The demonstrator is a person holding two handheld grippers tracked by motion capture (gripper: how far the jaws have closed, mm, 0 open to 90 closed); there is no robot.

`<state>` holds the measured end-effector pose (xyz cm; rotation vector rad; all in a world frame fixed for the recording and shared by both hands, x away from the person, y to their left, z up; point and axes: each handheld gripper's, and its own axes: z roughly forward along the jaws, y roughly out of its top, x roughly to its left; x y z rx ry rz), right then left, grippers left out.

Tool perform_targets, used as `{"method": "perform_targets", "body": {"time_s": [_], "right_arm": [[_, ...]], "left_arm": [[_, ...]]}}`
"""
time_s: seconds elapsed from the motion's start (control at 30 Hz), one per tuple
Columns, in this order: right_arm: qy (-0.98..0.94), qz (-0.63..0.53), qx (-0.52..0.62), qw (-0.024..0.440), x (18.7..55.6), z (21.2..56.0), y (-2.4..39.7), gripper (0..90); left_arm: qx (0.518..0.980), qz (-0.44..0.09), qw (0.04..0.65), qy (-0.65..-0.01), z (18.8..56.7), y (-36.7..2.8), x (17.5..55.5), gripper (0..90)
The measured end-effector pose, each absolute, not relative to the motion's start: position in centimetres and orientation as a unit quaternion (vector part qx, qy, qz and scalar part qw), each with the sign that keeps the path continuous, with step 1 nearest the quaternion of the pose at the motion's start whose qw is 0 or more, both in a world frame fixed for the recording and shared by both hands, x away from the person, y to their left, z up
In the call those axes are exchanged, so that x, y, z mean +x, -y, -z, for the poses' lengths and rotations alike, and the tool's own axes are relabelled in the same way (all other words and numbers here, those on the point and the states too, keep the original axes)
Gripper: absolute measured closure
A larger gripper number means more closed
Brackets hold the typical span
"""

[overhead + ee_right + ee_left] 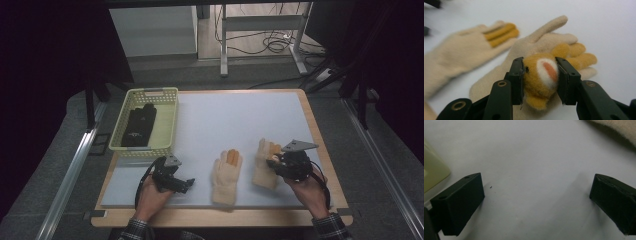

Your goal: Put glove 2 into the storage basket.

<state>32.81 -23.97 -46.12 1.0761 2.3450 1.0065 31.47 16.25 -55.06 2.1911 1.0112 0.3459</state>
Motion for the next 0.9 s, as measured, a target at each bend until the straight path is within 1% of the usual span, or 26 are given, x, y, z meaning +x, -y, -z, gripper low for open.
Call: {"method": "perform_targets", "body": {"time_s": [0.03,0.1,0.23,0.3,0.43,0.57,0.73,0.8,0.83,0.9], "right_arm": [[-0.834,-0.365,0.373,0.179,32.6,45.5,23.3,60.3],[-0.835,-0.368,0.369,0.178,32.5,45.3,23.0,60.3],[-0.842,-0.380,0.346,0.164,32.0,44.5,20.7,60.2],[-0.843,-0.382,0.344,0.161,32.0,44.4,20.4,60.2],[-0.850,-0.392,0.323,0.141,31.8,44.1,17.9,60.1],[-0.854,-0.395,0.313,0.134,31.7,44.0,16.3,60.0],[-0.859,-0.399,0.301,0.114,31.6,44.8,13.4,59.7],[-0.859,-0.399,0.301,0.111,31.6,45.0,13.2,59.5],[-0.860,-0.394,0.306,0.106,31.7,45.8,12.7,59.1],[-0.862,-0.390,0.307,0.103,31.7,46.3,12.5,58.9]], "left_arm": [[0.845,-0.133,0.343,-0.388,55.0,-16.3,31.5,0.0],[0.845,-0.133,0.343,-0.388,55.0,-16.3,31.5,0.0],[0.844,-0.133,0.344,-0.389,55.1,-16.3,31.5,0.0],[0.846,-0.133,0.342,-0.388,55.0,-16.3,31.5,0.0],[0.844,-0.132,0.343,-0.389,55.0,-16.3,31.5,0.0],[0.846,-0.132,0.342,-0.387,55.0,-16.3,31.5,0.0],[0.846,-0.132,0.342,-0.387,55.0,-16.3,31.5,0.0],[0.846,-0.133,0.341,-0.387,55.0,-16.3,31.5,0.0],[0.844,-0.132,0.344,-0.389,55.0,-16.3,31.5,0.0],[0.844,-0.132,0.344,-0.389,55.0,-16.3,31.5,0.0]]}}
